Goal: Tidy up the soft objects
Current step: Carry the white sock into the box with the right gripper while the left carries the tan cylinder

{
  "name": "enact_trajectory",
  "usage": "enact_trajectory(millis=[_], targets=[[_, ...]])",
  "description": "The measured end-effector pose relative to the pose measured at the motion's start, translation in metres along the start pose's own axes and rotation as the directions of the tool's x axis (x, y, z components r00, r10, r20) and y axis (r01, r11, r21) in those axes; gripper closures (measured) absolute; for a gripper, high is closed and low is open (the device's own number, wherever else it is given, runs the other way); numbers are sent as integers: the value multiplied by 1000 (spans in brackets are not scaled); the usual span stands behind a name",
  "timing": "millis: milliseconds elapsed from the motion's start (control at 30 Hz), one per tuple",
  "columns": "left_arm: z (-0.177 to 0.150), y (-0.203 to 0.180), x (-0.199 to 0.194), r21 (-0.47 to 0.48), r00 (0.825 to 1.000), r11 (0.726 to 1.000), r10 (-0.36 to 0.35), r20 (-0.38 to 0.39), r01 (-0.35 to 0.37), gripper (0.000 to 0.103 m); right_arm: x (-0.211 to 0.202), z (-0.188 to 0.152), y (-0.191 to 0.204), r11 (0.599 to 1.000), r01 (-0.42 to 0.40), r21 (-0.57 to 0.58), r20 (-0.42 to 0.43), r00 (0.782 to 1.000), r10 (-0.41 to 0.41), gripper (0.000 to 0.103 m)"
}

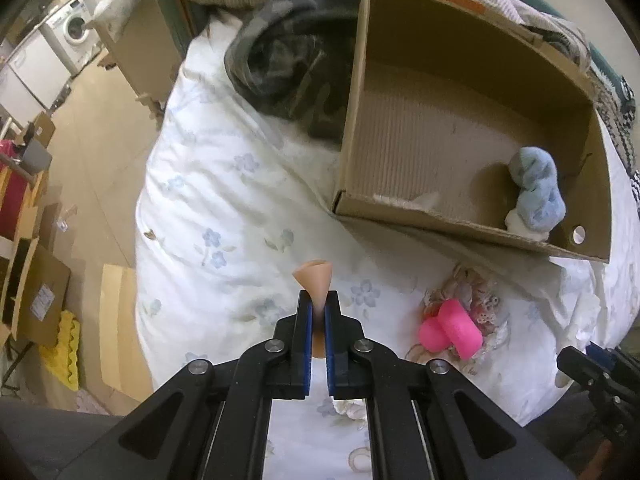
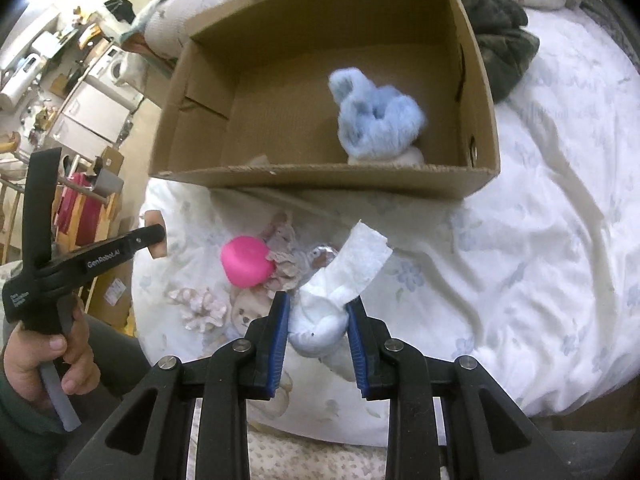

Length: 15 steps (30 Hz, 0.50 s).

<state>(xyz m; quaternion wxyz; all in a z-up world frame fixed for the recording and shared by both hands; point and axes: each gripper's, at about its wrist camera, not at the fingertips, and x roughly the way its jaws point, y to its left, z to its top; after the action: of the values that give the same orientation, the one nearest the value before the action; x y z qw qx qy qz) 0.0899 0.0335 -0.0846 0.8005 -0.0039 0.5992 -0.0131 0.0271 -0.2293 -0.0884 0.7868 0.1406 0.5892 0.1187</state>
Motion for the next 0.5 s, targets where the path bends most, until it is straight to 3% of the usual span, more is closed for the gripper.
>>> enact_trajectory(millis=[200, 333, 500], targets=[[0, -5, -27, 15, 994, 1000, 13, 112, -15, 98, -18, 0, 6, 1000, -24, -14, 77, 997, 25, 73], [4, -3, -48, 10, 979, 1000, 3, 202, -5, 98, -45, 3, 9, 995, -96, -36, 209, 973, 101, 73], [6, -5, -68, 15, 960, 1000, -7, 280, 3, 98, -63, 5, 9, 991, -123, -46, 296, 946, 132, 73]])
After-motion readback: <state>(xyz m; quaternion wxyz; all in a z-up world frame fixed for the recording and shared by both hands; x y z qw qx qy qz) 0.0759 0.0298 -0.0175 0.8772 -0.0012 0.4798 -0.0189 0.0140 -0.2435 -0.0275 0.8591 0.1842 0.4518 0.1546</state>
